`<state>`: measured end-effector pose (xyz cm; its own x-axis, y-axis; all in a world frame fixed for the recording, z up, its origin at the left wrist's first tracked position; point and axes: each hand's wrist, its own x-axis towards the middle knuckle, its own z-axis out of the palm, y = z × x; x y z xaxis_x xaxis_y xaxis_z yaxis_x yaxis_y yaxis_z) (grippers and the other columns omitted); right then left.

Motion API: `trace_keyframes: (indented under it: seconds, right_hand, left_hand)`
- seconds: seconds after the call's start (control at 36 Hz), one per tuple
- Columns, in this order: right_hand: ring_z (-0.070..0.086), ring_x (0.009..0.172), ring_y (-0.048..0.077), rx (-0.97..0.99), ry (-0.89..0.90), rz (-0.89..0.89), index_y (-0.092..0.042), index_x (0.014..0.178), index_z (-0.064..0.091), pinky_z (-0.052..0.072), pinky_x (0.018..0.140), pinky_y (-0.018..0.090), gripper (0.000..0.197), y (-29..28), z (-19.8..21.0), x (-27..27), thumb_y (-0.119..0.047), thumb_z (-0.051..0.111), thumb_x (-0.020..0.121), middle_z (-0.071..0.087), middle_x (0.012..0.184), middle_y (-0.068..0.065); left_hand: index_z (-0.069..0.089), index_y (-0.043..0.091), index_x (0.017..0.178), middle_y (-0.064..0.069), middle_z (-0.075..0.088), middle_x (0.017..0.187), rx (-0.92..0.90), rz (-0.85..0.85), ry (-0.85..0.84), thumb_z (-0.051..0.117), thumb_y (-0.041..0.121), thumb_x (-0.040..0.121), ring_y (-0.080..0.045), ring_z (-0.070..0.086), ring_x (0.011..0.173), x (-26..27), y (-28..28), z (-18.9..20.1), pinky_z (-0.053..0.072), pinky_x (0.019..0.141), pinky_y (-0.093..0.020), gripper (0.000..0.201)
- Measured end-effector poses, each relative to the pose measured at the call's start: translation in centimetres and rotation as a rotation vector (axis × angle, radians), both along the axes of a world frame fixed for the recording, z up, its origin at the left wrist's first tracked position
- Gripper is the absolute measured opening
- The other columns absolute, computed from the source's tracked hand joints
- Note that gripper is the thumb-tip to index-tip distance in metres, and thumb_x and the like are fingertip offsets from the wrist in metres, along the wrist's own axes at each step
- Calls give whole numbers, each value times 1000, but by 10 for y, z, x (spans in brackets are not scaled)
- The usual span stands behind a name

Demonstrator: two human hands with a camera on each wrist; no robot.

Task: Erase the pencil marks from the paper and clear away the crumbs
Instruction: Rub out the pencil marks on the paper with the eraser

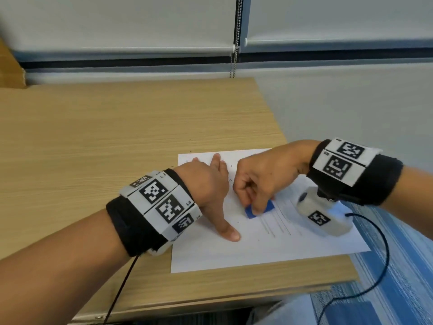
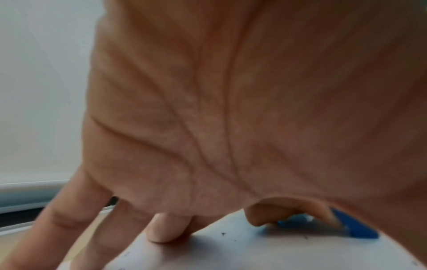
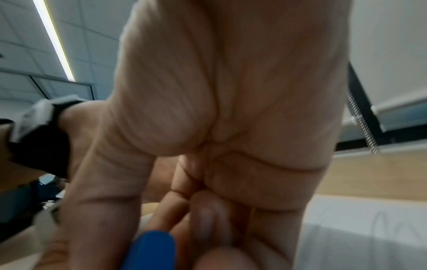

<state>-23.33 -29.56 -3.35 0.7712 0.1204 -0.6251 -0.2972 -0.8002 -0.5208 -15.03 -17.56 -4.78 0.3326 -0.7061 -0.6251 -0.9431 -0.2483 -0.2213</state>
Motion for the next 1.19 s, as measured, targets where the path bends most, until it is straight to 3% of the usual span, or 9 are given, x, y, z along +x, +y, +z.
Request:
trace_keyframes:
  seconds: [0.19,0.36,0.53,0.69,0.92,1.0,1.11,1.19]
  right_hand:
    - [58,56,7,-41,-231,-215,-3,79,69,53,63,29,8,-14,2,3,-8,74,78,65,64,2]
    - [60,59,6,3,-37,-30,-2,83,70,53,63,26,10,3,-2,-14,-10,75,78,65,65,-3]
    - [57,55,7,-36,-224,-206,-2,81,69,50,60,25,9,-10,2,-6,-9,75,78,65,64,0]
    - [57,55,6,17,-87,-87,0,83,68,52,59,23,10,-2,-3,-15,-6,74,78,63,64,0]
    - [54,49,1,-180,-375,-287,-6,76,67,49,62,27,6,-36,-1,15,-7,72,78,64,62,-3]
    - [55,52,4,-141,-302,-213,-7,75,67,51,61,27,8,-28,0,9,-8,74,77,63,62,-2]
    - [58,56,6,-13,-34,-40,-4,79,68,52,59,24,7,-5,0,-7,-6,74,78,63,61,-6]
    - [58,60,7,-30,-66,-65,-1,83,70,53,64,29,9,-8,2,-2,-8,74,78,67,68,1]
  left_hand:
    - [-28,6,146,-7,-30,157,12,1,-8,58,90,52,-44,11,145,-1,-1,1,34,109,-55,152]
    - [-23,4,148,-8,-25,158,-18,-8,-8,60,89,53,-43,15,145,0,1,0,35,110,-50,152]
    - [-27,5,146,-9,-29,157,4,-9,-22,56,91,53,-42,19,144,-1,0,2,34,110,-52,151]
    - [-24,5,148,-8,-27,158,-7,5,-9,60,88,53,-44,12,145,-1,1,0,33,110,-52,152]
    - [-28,7,146,-7,-31,156,2,0,8,58,90,51,-44,9,146,2,2,-1,32,110,-55,153]
    - [-29,7,145,-7,-32,156,9,9,15,60,90,50,-45,4,146,2,0,-2,31,110,-57,154]
    - [-25,6,148,-8,-28,158,-16,1,1,60,89,52,-45,6,146,1,1,-3,32,111,-53,154]
    - [-26,5,147,-9,-29,157,-7,-6,-3,59,90,52,-46,8,145,1,1,-3,31,111,-54,154]
